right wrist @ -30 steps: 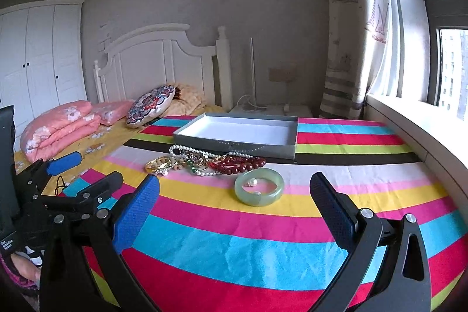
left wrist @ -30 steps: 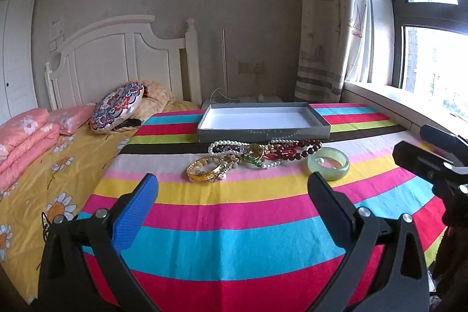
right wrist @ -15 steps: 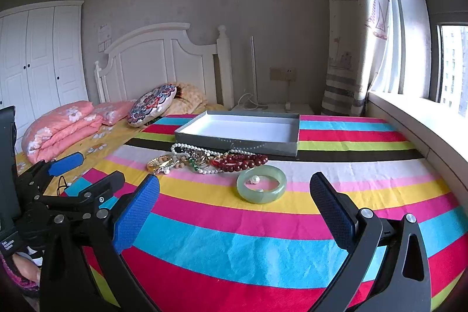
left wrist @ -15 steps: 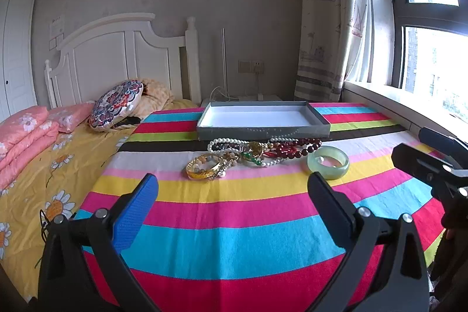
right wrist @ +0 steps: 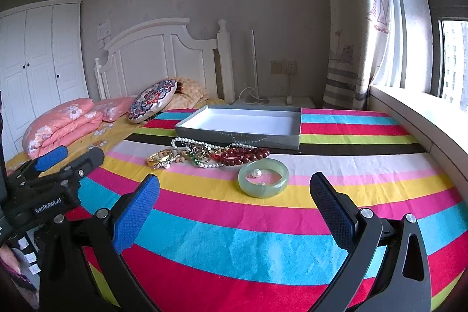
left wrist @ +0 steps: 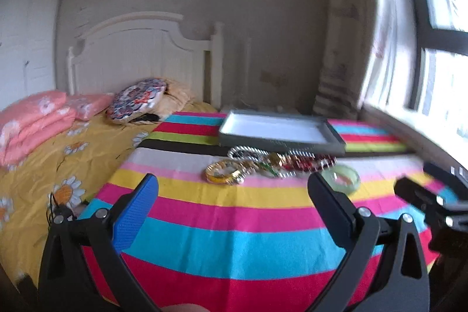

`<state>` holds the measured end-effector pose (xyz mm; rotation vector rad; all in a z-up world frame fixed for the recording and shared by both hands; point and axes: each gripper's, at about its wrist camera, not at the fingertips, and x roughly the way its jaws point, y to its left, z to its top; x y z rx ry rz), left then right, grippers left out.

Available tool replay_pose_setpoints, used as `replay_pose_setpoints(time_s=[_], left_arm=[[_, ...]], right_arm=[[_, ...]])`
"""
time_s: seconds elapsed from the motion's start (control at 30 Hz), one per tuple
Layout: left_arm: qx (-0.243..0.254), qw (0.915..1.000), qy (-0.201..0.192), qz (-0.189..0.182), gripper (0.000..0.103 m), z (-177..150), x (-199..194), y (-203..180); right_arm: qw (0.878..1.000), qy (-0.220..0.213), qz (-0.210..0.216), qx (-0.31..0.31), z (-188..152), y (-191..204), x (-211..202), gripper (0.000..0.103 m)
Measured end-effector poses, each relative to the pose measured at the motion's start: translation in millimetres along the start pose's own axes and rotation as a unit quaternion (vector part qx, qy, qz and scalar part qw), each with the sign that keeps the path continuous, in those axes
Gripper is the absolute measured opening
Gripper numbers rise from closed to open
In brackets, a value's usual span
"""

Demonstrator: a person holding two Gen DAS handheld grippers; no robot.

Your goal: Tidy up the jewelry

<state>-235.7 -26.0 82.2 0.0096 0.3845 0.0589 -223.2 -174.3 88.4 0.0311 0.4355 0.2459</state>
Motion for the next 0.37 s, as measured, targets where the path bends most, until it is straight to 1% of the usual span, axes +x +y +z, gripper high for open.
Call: replay_pose_setpoints(time_s=[0.03,0.07,0.13,0.17,0.2,0.27,0.33,0.37], left_arm=[[0.018,0.9998,-0.007,0.010,0.101,-1.0,-1.3,-5.0],[0.023,0.9996,-0.010,0.011,0.101,-0.8,-1.9,-7.0],[0.020,0.9997,0.006,-0.016,0.101,0.2,-0.2,-8.7],[0.016,0.9991,0.021,-0.032,0.101,1.0,2.4,-9.3],[0.019,0.9987,0.030,-0.035,0.101,1.0,4.0,-10.8],[0.031,0.9988,0.028,-0.023,0.101,-0.4,4.3,-13.3],[0.025,0.9993,0.025,-0.013,0.101,-1.2,4.5,-11.4],[0.022,0.9993,0.026,-0.014,0.101,-1.3,5.1,-10.4]], right_arm=[[1.000,0.000,0.000,-0.001,0.0,0.7,-0.3,0.099],[1.000,-0.001,0.000,-0.002,0.1,1.3,-0.4,0.099],[1.000,0.000,-0.001,-0.005,0.2,2.1,-0.5,0.099],[1.000,0.000,-0.002,-0.005,0.4,2.1,-0.5,0.099],[1.000,0.000,-0.002,-0.005,0.4,1.8,-0.4,0.099],[1.000,0.000,-0.004,-0.005,0.7,1.1,-0.5,0.099],[1.000,-0.001,-0.007,-0.004,0.8,-0.1,-0.4,0.099],[1.000,-0.002,-0.008,-0.004,0.8,-0.9,-0.6,0.099]])
